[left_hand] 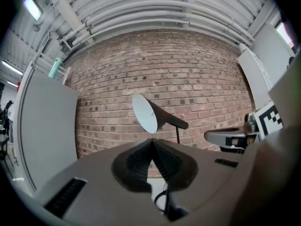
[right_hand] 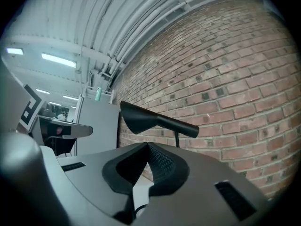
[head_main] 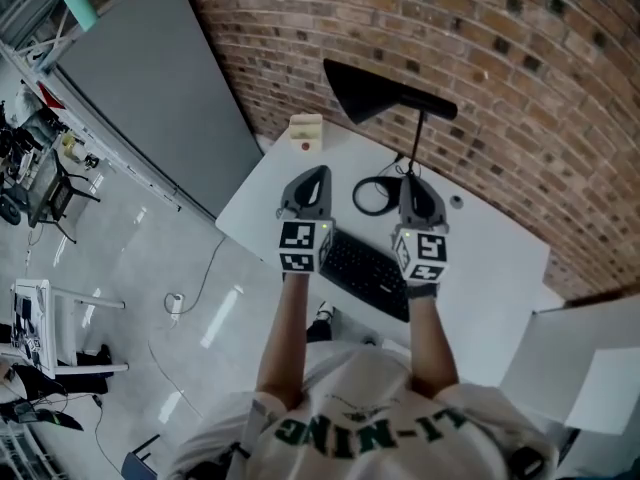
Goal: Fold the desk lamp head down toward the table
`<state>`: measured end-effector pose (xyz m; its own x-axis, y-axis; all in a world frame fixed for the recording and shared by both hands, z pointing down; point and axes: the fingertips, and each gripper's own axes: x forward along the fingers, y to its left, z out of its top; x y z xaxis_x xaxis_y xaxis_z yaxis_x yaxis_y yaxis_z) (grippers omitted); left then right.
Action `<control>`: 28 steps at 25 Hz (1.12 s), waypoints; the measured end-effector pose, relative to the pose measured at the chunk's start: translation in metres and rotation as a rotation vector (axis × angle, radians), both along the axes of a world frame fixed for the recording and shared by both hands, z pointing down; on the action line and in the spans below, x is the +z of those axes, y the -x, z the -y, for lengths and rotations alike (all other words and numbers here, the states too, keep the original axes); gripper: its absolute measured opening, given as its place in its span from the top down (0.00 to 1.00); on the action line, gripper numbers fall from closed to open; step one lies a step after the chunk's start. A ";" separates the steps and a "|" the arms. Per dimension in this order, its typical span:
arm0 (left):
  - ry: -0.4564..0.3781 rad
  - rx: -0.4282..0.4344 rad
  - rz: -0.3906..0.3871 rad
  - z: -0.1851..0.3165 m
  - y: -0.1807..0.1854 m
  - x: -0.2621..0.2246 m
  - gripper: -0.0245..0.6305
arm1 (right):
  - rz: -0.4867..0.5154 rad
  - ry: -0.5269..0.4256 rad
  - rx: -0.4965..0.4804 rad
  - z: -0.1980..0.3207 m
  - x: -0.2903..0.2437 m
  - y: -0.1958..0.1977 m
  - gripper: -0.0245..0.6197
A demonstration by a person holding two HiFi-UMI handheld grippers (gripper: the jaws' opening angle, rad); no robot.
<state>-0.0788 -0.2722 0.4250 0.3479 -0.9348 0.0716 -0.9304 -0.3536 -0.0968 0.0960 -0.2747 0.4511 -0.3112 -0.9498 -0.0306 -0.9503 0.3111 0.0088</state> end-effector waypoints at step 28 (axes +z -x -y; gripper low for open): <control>-0.006 0.396 -0.001 0.083 -0.063 -0.030 0.82 | 0.060 0.067 0.135 0.083 0.015 -0.030 0.96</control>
